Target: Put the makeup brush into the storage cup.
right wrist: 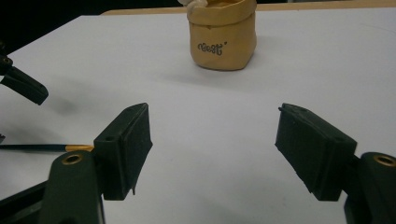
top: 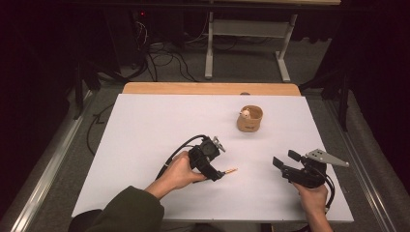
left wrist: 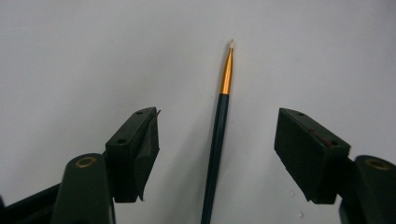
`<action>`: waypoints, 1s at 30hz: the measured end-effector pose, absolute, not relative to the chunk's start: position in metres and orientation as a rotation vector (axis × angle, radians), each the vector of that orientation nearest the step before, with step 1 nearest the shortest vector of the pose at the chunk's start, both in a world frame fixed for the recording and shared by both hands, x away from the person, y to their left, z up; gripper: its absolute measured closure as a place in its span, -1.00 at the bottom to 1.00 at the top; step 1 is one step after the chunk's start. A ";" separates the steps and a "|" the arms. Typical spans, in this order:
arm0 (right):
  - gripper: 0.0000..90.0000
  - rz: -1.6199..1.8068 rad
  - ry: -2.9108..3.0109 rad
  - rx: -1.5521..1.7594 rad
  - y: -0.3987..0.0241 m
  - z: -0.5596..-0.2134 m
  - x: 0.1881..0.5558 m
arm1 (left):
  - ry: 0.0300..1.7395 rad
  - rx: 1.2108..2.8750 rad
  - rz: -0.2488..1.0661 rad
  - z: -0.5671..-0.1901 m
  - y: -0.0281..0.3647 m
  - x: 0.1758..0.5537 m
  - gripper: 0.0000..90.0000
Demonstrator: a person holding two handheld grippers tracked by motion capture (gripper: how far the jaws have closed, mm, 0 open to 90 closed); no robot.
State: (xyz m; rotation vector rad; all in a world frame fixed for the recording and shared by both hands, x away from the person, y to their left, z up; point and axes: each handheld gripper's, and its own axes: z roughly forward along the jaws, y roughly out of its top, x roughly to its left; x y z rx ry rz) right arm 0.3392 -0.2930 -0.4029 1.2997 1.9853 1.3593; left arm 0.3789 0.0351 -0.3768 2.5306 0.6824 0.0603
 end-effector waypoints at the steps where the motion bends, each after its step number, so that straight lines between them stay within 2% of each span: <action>1: -0.37 1.358 1.985 1.300 -0.293 -0.403 0.339 | 0.681 2.538 0.061 -0.377 0.035 0.379 -0.30; 19: -0.37 1.345 1.973 1.335 -0.294 -0.403 0.339 | 0.689 2.587 0.052 -0.383 0.031 0.379 -0.26; 30: -0.37 1.341 1.988 1.331 -0.294 -0.404 0.340 | 0.670 2.662 0.051 -0.390 0.026 0.377 -0.15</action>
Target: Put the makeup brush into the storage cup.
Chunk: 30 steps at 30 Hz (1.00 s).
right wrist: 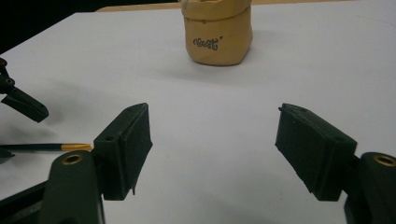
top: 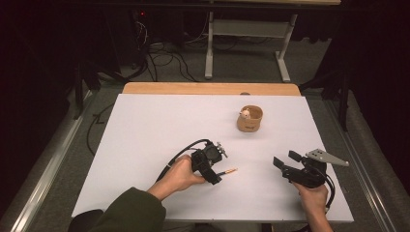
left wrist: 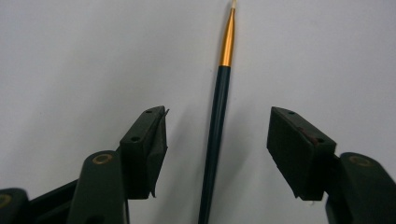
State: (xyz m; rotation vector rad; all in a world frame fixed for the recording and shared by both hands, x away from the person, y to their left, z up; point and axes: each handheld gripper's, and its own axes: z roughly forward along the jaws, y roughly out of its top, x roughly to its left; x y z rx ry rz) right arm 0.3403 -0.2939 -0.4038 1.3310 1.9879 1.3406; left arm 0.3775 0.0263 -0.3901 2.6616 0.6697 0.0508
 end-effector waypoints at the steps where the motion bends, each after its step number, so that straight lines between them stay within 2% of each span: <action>1: -0.37 1.340 1.989 1.330 -0.294 -0.404 0.340 | 0.668 2.665 0.056 -0.390 0.026 0.377 -0.14; 13: -0.37 1.334 1.998 1.342 -0.293 -0.405 0.341 | 0.686 2.705 0.066 -0.395 0.027 0.377 0.10; 17: -0.37 1.329 2.008 1.344 -0.293 -0.405 0.342 | 0.689 2.723 0.069 -0.396 0.026 0.376 0.27; 30: -0.37 1.329 2.014 1.340 -0.293 -0.406 0.343 | 0.694 2.738 0.058 -0.399 0.025 0.375 0.35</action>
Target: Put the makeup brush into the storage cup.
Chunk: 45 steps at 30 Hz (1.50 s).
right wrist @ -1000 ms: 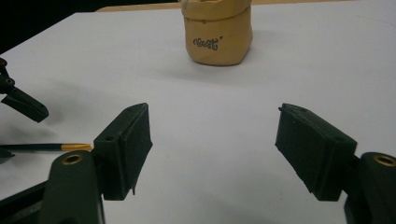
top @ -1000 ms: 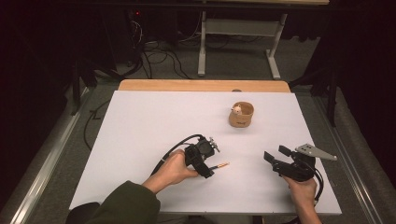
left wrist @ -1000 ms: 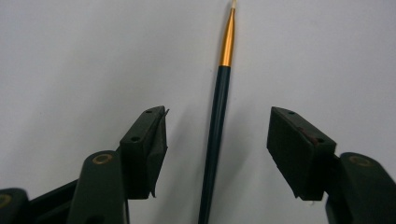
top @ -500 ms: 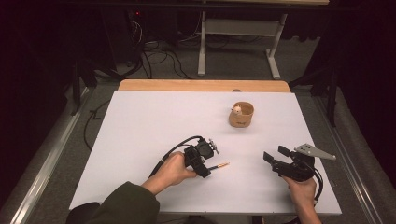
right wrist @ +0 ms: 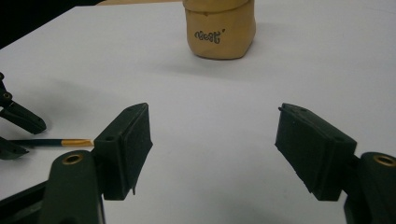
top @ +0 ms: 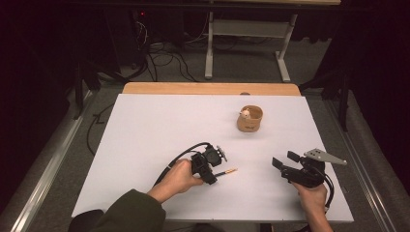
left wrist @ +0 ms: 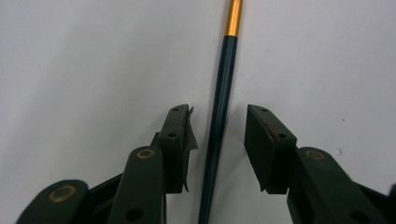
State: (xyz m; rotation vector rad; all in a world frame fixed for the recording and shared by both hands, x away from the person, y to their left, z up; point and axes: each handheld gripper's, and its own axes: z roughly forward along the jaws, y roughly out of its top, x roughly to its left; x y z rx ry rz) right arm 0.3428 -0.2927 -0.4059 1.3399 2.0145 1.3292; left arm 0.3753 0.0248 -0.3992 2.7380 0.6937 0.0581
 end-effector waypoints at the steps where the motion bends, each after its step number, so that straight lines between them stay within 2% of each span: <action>1: -0.37 1.331 2.011 1.340 -0.293 -0.406 0.343 | 0.694 2.737 0.064 -0.399 0.025 0.375 0.38; 12: -0.36 1.335 2.011 1.347 -0.292 -0.405 0.342 | 0.690 2.756 0.100 -0.399 0.023 0.373 0.55; 26: -0.36 1.324 2.024 1.337 -0.293 -0.406 0.343 | 0.664 2.777 0.059 -0.399 0.022 0.374 0.83; 45: -0.36 1.322 2.031 1.327 -0.292 -0.406 0.342 | 0.660 2.755 0.058 -0.399 0.025 0.374 0.85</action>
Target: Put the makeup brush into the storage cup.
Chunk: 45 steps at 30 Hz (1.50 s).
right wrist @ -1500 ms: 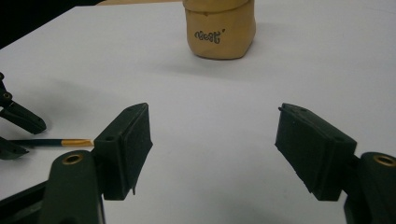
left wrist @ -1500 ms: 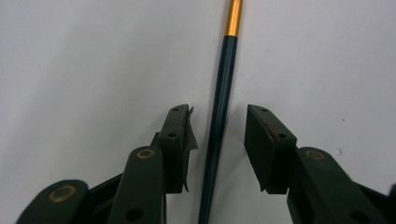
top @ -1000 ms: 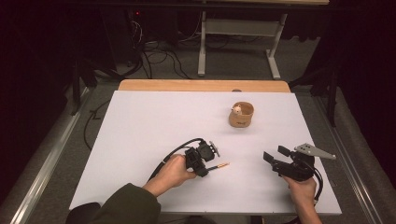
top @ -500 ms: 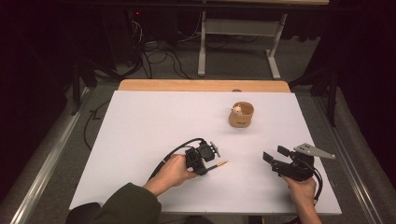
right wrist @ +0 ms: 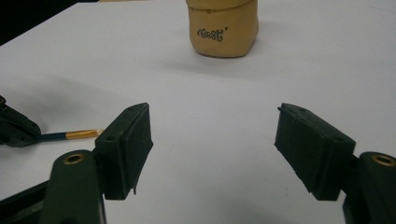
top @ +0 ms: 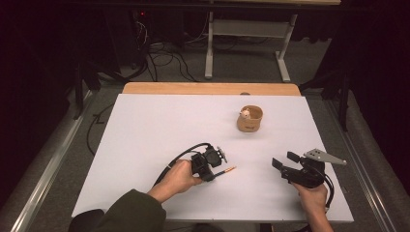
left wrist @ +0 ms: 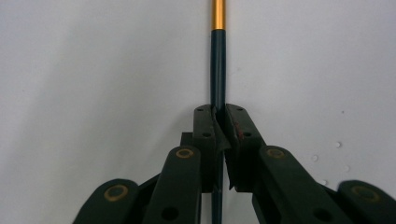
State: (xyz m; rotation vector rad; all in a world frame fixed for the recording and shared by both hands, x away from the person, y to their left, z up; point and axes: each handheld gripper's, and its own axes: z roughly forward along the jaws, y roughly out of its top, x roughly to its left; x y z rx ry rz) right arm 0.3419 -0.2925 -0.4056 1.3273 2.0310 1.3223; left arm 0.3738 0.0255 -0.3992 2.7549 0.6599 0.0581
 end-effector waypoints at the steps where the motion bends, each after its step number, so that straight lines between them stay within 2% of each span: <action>1: -0.35 1.323 2.031 1.325 -0.292 -0.405 0.342 | 0.663 2.747 0.058 -0.399 0.027 0.374 0.86; 12: -0.35 1.322 2.022 1.342 -0.295 -0.406 0.340 | 0.665 2.695 0.023 -0.401 0.033 0.376 0.86; 45: -0.35 1.308 2.036 1.341 -0.293 -0.407 0.338 | 0.645 2.484 0.054 -0.378 0.053 0.371 0.86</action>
